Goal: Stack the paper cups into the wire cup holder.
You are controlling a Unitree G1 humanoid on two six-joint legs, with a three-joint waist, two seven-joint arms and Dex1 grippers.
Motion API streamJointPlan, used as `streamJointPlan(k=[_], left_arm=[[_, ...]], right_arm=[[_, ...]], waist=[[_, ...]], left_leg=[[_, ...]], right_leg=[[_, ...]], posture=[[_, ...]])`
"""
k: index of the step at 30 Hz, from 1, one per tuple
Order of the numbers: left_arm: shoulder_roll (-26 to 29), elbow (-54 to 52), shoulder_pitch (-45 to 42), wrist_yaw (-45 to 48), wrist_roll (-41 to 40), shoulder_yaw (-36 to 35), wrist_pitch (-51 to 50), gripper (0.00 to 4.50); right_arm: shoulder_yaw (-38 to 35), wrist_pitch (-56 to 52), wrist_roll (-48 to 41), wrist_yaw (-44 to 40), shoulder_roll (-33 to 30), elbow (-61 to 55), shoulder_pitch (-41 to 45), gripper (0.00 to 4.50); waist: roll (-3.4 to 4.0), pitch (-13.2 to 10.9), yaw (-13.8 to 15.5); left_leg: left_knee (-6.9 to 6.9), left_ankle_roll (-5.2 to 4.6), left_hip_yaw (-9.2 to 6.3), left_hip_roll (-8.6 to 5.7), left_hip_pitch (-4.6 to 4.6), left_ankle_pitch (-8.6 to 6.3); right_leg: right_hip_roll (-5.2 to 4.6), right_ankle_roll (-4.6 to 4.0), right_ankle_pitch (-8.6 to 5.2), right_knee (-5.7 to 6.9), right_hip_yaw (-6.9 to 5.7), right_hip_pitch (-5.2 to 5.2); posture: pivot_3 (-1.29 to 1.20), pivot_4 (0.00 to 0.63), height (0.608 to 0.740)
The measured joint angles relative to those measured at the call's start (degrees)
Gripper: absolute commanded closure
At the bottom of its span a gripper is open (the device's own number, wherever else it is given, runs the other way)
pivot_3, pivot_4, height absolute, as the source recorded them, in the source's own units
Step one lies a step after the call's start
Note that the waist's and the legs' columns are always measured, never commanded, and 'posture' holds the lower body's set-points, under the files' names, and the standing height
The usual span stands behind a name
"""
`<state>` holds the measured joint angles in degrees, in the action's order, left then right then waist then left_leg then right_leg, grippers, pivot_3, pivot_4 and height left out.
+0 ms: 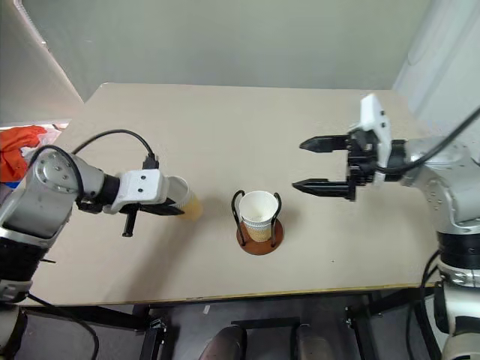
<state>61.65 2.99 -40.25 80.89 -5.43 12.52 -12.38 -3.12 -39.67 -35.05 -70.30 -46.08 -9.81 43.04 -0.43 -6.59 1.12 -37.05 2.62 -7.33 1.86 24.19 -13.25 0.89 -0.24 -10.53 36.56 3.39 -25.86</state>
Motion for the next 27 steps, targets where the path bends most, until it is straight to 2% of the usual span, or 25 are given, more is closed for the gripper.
streamJointPlan(k=[5,10,12,16,21,27], left_arm=[[-2.11,-0.34,-12.80,8.04,-8.62,-1.44,-1.67,4.46],[-2.99,1.43,-27.08,8.98,-21.35,3.69,-1.48,4.46],[-3.12,2.74,-32.72,9.04,-27.31,9.55,0.32,4.46],[-2.40,3.80,-38.92,9.09,-33.41,20.81,6.10,4.46],[-2.51,6.28,-42.79,9.13,-34.62,35.65,15.11,4.46],[-5.37,12.46,-46.28,9.15,-34.49,43.25,22.77,4.46]], right_arm=[[-7.02,-0.22,-4.11,-1.08,-3.83,-3.52,-6.86,0.00],[-11.74,-0.40,-6.62,-0.31,-5.82,-6.63,-11.49,0.00],[-12.85,-0.41,-6.95,1.05,-6.71,-7.77,-12.91,0.00],[-13.35,-0.45,-7.80,4.06,-6.68,-9.69,-14.54,0.00],[-15.24,-0.99,-9.27,7.83,-6.77,-13.00,-17.64,0.00],[-18.41,-1.79,-10.86,10.86,-7.91,-15.92,-20.99,0.00]], waist=[[0.00,0.00,0.16],[0.03,0.00,0.08],[0.01,0.00,0.00],[0.05,-0.01,-0.04],[0.07,-0.04,0.09],[0.12,-0.06,0.46]], left_leg=[[-0.02,-0.18,0.04,0.00,-0.05,0.11],[-0.07,-0.36,0.26,-0.06,0.05,0.14],[-0.14,-0.40,0.27,-0.04,0.08,0.13],[-0.17,-0.49,0.37,-0.09,0.03,0.13],[-0.31,-0.55,0.34,-0.09,0.14,0.11],[-0.93,-0.91,0.31,-0.12,0.47,-0.23]], right_leg=[[-0.01,0.19,0.11,-0.24,0.01,0.22],[-0.08,0.63,0.32,-0.67,0.19,0.28],[-0.12,0.81,0.36,-0.70,0.25,0.31],[-0.11,1.20,0.33,-0.70,0.40,0.34],[-0.08,1.62,0.38,-0.68,0.43,0.37],[-0.11,1.83,0.29,-0.66,0.43,0.37]], posture=[[0.00,0.150,0.740],[0.00,0.150,0.740],[0.00,0.150,0.740],[0.00,0.150,0.740],[0.00,0.150,0.740],[0.00,0.150,0.740]])
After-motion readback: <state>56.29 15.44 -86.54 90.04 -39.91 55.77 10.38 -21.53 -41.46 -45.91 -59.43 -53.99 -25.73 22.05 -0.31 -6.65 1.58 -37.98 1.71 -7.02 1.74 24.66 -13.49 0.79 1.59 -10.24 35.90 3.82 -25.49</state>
